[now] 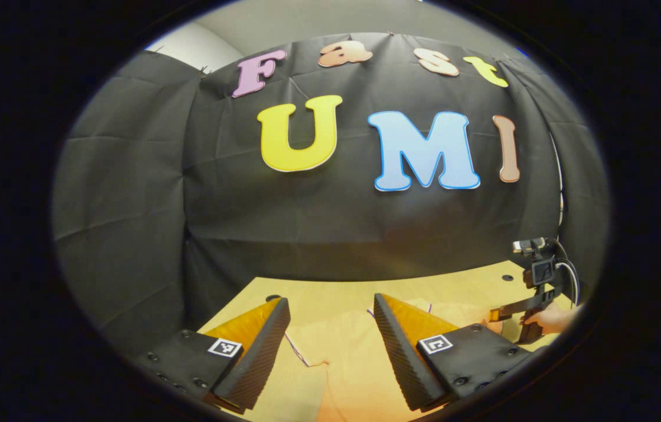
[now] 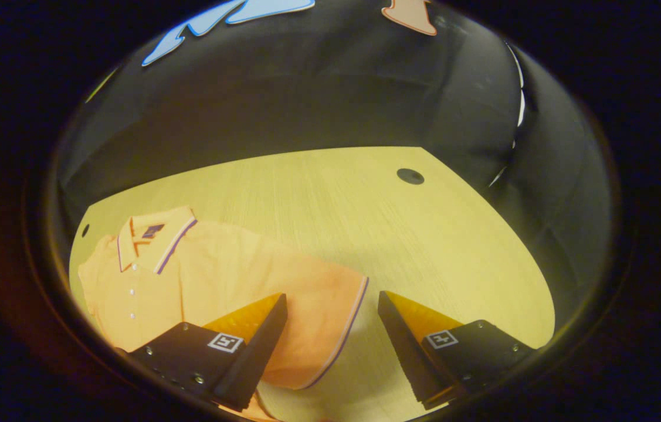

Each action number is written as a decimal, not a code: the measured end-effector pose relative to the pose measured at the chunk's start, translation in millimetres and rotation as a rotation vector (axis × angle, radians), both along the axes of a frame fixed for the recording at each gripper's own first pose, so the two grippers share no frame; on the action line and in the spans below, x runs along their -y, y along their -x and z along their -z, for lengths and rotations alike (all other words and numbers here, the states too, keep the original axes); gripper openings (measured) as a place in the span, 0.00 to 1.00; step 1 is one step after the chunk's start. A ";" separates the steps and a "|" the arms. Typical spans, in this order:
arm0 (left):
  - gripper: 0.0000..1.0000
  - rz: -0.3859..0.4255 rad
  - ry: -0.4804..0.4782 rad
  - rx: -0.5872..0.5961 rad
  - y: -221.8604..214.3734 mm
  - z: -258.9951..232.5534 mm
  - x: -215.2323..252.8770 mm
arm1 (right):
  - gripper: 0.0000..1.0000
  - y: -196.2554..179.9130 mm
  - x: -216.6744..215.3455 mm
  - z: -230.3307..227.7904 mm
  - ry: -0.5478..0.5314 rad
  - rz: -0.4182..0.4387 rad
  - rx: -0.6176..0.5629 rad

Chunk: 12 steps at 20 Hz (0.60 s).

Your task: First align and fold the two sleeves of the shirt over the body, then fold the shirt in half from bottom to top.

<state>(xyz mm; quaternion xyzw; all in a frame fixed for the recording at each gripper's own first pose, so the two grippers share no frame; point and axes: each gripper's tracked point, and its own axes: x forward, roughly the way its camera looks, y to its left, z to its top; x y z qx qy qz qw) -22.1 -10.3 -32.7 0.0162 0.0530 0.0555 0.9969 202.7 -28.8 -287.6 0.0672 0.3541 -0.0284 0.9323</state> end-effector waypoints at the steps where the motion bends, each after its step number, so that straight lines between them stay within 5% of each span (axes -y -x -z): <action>1: 0.94 -0.002 0.001 -0.002 2.2 1.2 0.2 | 0.97 0.9 -1.4 3.4 -0.005 -0.003 -0.014; 6: 0.94 -0.012 -0.001 0.000 9.0 1.3 -1.2 | 0.90 -1.6 -11.6 6.9 -0.048 -0.013 -0.023; 9: 0.94 -0.023 0.002 0.002 13.4 1.3 -3.7 | 0.68 -1.1 -8.9 2.0 -0.065 0.002 -0.029; 11: 0.94 -0.031 0.006 0.003 17.3 1.2 -5.4 | 0.39 -3.6 -9.3 5.3 -0.069 0.002 -0.027; 12: 0.94 -0.034 0.007 0.004 17.8 1.1 -6.1 | 0.39 -4.2 -9.4 5.4 -0.077 0.005 -0.029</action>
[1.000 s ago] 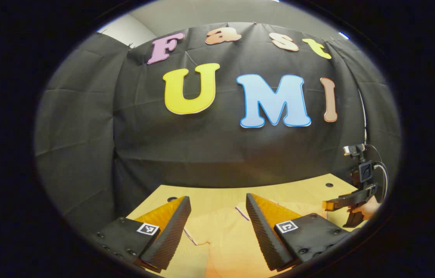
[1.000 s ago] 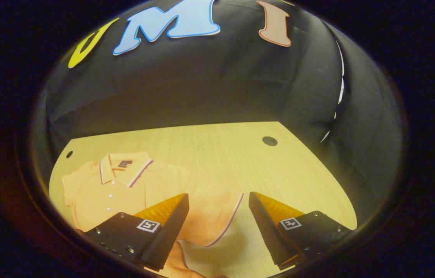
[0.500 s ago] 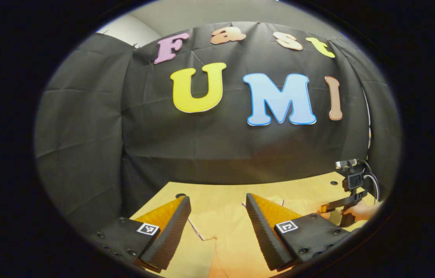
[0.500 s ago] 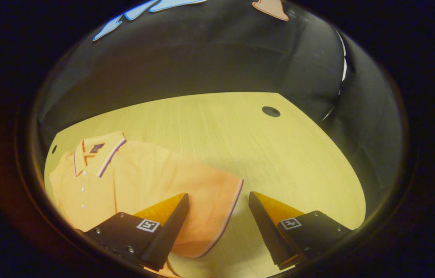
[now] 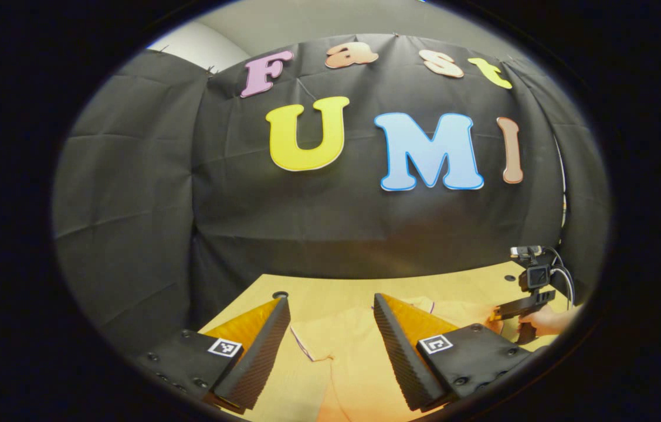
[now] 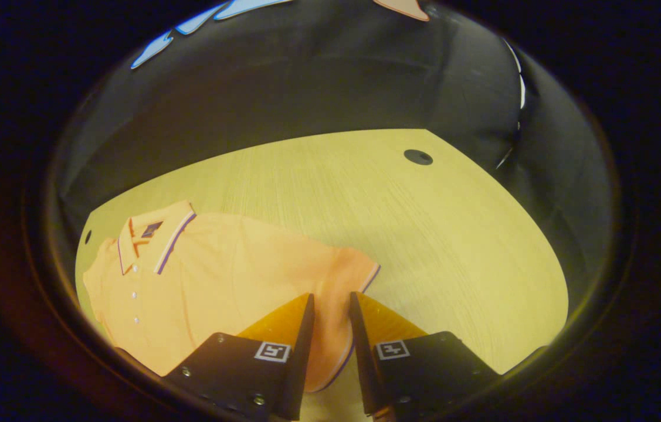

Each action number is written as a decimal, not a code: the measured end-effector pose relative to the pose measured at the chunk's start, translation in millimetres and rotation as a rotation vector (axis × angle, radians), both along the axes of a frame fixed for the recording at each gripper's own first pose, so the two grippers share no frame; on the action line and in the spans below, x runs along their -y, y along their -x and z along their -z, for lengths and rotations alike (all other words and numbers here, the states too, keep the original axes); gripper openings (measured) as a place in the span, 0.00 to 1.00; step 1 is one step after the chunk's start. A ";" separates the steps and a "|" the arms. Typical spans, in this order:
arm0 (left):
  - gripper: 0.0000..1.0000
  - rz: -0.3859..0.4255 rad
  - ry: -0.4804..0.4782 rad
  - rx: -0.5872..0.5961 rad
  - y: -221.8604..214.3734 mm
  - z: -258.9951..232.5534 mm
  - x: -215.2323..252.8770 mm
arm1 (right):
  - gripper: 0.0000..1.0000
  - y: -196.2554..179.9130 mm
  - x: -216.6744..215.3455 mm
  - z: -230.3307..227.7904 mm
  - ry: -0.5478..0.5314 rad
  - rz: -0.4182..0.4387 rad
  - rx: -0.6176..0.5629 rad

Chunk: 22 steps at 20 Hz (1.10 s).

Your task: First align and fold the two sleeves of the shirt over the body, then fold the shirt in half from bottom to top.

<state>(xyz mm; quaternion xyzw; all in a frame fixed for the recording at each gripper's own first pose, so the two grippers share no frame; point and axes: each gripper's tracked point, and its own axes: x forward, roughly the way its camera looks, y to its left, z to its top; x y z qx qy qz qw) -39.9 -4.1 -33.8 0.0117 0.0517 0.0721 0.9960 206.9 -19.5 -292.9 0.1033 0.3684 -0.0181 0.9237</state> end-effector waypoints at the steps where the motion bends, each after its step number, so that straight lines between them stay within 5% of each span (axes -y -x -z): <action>1: 0.94 -0.004 -0.001 -0.001 1.5 1.1 -1.0 | 0.08 -0.3 -2.8 -3.4 -0.012 0.007 -0.005; 12: 0.94 -0.033 0.012 0.002 9.3 3.8 -5.7 | 0.04 0.3 -44.4 -76.8 -0.010 -0.133 0.158; 22: 0.94 -0.026 0.017 0.020 4.0 4.3 -34.1 | 0.04 16.3 -117.5 -84.9 -0.065 -0.229 0.139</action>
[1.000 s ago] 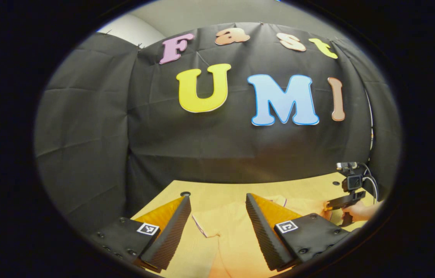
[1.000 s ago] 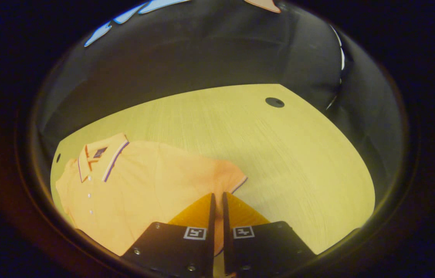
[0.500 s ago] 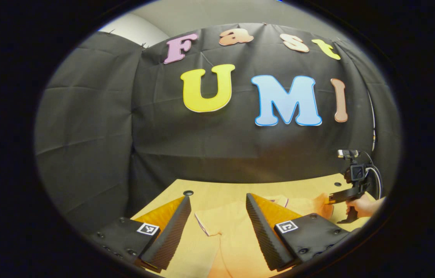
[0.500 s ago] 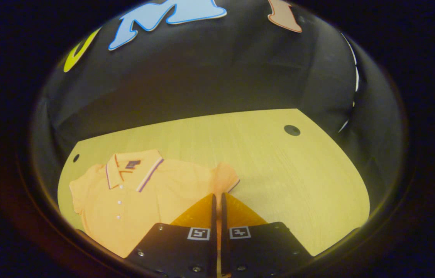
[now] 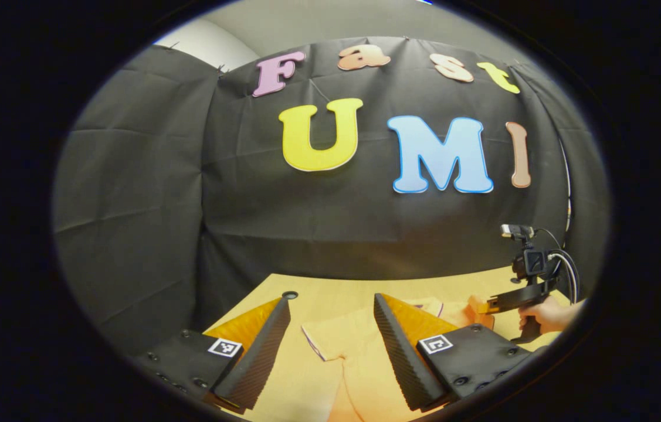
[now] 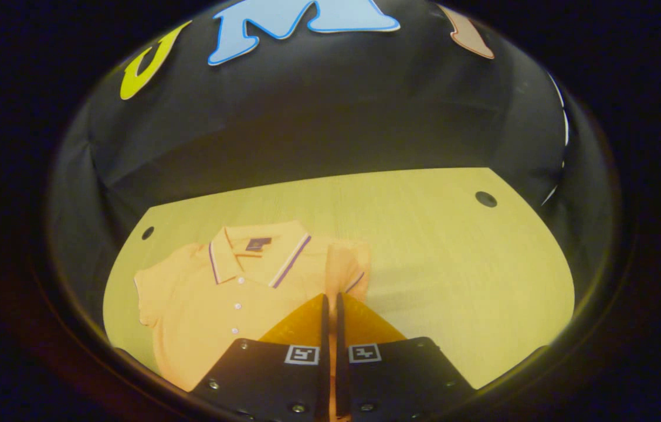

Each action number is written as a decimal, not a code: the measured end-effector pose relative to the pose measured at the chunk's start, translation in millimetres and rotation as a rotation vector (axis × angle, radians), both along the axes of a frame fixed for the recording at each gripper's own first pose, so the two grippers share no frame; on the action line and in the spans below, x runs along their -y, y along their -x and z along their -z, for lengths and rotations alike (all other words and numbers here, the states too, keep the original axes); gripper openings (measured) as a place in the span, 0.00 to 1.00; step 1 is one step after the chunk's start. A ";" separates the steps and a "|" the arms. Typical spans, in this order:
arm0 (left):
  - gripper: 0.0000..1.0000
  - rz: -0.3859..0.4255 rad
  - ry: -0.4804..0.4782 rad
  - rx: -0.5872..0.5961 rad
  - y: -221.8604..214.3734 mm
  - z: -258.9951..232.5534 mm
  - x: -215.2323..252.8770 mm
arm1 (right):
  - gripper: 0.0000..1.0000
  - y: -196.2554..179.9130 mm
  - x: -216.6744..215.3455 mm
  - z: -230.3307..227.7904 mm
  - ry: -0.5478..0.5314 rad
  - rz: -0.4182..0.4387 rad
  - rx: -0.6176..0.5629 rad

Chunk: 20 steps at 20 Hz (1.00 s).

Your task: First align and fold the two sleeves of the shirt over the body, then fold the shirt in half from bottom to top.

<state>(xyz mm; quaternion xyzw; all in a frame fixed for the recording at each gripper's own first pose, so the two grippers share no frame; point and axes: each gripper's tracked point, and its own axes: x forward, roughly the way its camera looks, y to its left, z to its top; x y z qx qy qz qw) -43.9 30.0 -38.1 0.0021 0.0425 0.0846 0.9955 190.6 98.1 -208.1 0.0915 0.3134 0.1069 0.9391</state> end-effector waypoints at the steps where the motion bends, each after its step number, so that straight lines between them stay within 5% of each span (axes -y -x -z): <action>1: 0.94 -0.002 0.006 -0.003 -0.9 2.7 -4.2 | 0.04 0.4 -3.9 2.0 0.005 0.002 -0.008; 9: 0.94 0.047 0.029 -0.019 -29.5 20.8 -22.2 | 0.10 6.0 -22.4 15.1 0.042 0.001 -0.045; 14: 0.94 0.128 0.045 -0.059 -61.7 40.3 -24.8 | 0.24 10.2 -22.3 15.9 0.064 0.016 -0.054; 16: 0.94 0.147 0.056 -0.083 -72.3 51.6 -25.6 | 0.34 14.1 -22.9 10.7 0.060 0.026 -0.042; 19: 0.94 0.148 0.081 -0.110 -87.8 67.4 -28.6 | 0.80 22.4 -22.5 -5.5 0.043 0.018 -0.001; 20: 0.94 0.142 0.084 -0.123 -93.8 74.9 -30.5 | 0.85 26.2 -22.5 -10.7 0.042 0.009 0.016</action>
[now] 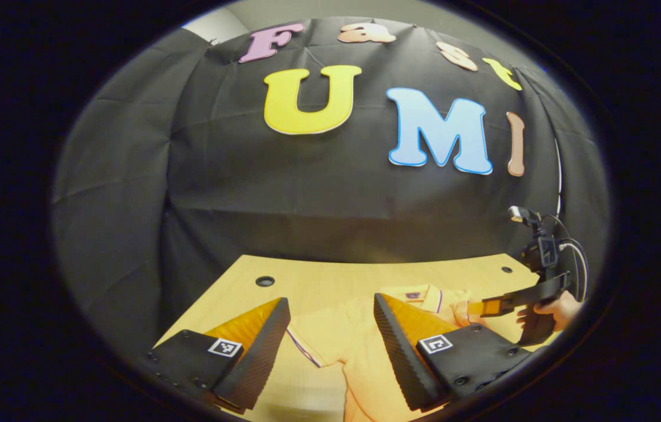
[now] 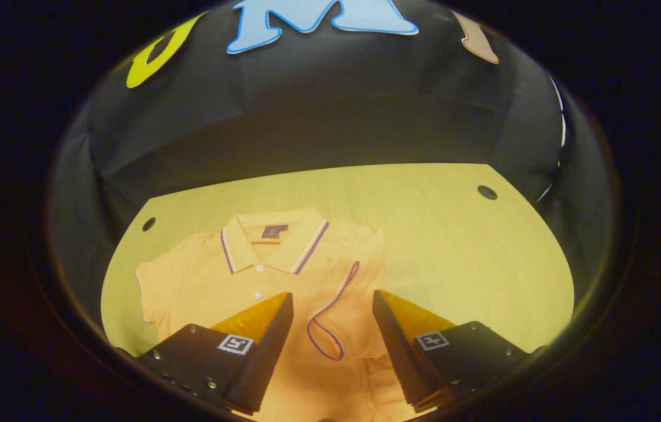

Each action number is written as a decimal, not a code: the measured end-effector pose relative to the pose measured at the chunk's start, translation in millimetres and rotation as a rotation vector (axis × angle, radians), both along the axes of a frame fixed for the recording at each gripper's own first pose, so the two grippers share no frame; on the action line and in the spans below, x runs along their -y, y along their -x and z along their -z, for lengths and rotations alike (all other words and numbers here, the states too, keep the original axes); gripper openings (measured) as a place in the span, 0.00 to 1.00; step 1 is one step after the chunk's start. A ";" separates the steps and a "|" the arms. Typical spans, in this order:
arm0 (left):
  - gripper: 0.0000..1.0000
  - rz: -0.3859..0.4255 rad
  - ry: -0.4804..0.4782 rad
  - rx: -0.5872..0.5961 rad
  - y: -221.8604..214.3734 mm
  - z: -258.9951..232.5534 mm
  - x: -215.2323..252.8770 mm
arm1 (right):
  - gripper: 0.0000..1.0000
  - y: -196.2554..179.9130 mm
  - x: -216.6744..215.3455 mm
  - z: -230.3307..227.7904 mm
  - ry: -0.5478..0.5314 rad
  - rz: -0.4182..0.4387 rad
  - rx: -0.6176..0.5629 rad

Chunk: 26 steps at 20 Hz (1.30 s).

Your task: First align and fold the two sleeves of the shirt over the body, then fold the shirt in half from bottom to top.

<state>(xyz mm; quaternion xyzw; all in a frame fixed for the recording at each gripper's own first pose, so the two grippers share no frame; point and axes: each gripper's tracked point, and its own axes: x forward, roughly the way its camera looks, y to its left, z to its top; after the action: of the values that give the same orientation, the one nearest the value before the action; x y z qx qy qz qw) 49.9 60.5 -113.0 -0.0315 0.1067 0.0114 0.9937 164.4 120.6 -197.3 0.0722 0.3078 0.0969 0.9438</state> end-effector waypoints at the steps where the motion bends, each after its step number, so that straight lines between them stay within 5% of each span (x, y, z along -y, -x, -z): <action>1: 0.94 -0.008 0.001 -0.010 -6.5 6.6 -1.7 | 0.91 4.6 2.3 -6.9 0.006 -0.004 0.015; 17: 0.94 -0.126 0.057 -0.272 -104.5 145.2 -42.8 | 0.95 118.2 49.3 -141.2 0.035 0.091 0.314; 26: 0.94 -0.181 0.067 -0.389 -127.7 200.5 -68.8 | 0.95 168.5 73.5 -151.4 0.111 0.177 0.355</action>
<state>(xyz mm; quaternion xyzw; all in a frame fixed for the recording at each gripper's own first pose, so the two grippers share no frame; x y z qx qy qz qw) 177.6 129.2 -313.5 -0.0712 0.2935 0.1028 0.9478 -4.0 47.0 -45.9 0.0285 0.1339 0.0076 0.9906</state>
